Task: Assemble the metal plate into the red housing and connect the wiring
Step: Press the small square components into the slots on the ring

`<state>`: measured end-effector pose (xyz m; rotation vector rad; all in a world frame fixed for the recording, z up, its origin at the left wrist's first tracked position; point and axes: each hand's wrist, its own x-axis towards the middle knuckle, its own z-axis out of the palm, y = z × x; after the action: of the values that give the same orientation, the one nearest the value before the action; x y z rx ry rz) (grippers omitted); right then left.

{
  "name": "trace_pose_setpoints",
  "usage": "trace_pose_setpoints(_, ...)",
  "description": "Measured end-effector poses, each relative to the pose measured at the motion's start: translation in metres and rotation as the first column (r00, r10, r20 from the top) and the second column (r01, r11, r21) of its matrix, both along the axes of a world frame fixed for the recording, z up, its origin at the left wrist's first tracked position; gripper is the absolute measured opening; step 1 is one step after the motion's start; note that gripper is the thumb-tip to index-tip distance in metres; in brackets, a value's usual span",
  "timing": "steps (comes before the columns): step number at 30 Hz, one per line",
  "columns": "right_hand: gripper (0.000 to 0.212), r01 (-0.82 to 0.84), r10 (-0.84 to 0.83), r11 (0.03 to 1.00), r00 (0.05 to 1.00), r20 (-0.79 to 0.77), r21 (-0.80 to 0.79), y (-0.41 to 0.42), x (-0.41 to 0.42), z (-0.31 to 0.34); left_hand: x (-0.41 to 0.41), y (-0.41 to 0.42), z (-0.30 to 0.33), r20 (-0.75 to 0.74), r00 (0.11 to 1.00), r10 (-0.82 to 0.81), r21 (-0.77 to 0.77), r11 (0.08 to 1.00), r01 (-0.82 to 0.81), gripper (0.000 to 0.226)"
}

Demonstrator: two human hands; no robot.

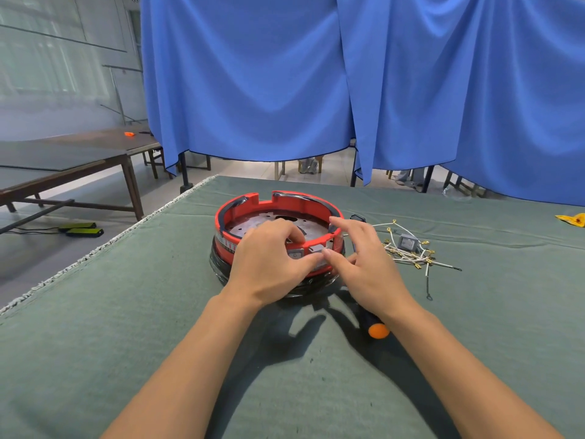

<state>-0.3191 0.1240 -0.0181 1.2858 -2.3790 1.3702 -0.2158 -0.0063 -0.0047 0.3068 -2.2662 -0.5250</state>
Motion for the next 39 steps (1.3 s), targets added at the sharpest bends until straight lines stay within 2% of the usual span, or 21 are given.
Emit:
trace_pose_setpoints(4,0.04,-0.071,0.065,0.99,0.997,0.05,0.119,0.005,-0.005,0.002,-0.001,0.0,0.0,0.003,1.0,0.022,-0.013,1.0,-0.022,0.025)
trace_pose_setpoints(13,0.019,-0.135,0.13,0.99,0.985,0.11,0.037,0.002,-0.006,0.003,-0.003,-0.001,0.002,0.026,0.999,0.022,0.097,0.995,-0.024,0.023)
trace_pose_setpoints(21,0.007,-0.137,0.138,0.99,0.989,0.059,-0.024,-0.003,-0.01,0.004,-0.002,-0.002,0.006,0.042,0.999,-0.031,0.16,0.987,0.024,0.019)
trace_pose_setpoints(26,0.007,-0.12,0.12,0.993,0.992,0.032,-0.008,-0.003,-0.01,0.0,-0.001,-0.002,0.003,0.008,0.999,-0.039,0.075,0.996,0.038,0.02)
trace_pose_setpoints(29,0.015,-0.143,0.145,0.989,0.988,0.049,-0.032,-0.001,-0.011,0.0,0.002,-0.005,0.003,0.054,0.997,-0.062,0.009,0.998,0.061,0.021)
trace_pose_setpoints(33,0.044,-0.191,0.193,0.981,0.975,0.108,-0.028,0.003,-0.01,0.0,0.005,-0.011,0.006,0.162,0.981,-0.106,0.025,0.994,0.103,0.026)
trace_pose_setpoints(39,0.042,-0.201,0.202,0.979,0.979,0.037,-0.01,0.001,-0.011,0.0,0.005,-0.007,0.006,0.158,0.985,-0.067,-0.02,0.997,0.071,0.028)
